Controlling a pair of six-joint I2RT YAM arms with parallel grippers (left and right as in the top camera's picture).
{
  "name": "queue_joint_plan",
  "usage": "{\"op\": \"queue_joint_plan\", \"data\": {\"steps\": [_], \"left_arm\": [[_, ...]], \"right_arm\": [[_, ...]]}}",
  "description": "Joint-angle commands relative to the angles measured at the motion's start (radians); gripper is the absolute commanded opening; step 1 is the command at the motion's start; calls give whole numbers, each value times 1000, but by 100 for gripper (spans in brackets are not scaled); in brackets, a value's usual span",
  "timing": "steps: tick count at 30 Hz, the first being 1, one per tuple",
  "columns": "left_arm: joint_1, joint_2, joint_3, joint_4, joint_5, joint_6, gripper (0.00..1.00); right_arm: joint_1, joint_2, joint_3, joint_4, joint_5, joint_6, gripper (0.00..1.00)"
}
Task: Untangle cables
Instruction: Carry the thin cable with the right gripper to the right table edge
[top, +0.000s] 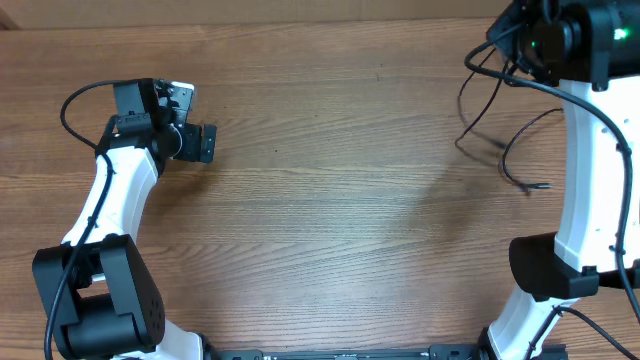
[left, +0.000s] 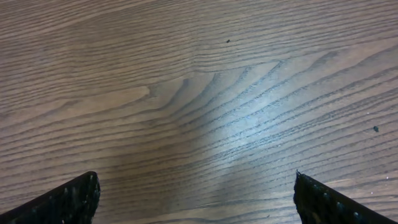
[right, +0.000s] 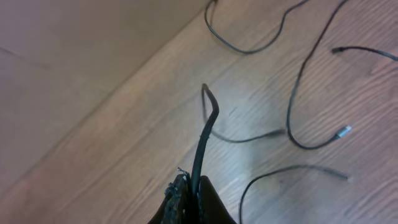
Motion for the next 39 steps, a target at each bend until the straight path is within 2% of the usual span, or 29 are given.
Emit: {"op": "queue_joint_plan", "data": {"steps": [1,24,32,39], "left_arm": [[2,12,1,3,0,-13,100],[2,12,1,3,0,-13,99],[2,12,1,3,0,-13,100],[2,12,1,3,0,-13,99]], "right_arm": [[-7,-99,-55,1,9,4,4],[-143,-607,-694,2,30,17,4],[-215,-643,-729,3,86,17,4],[-226,-620,-729,6,35,43,4]]}}
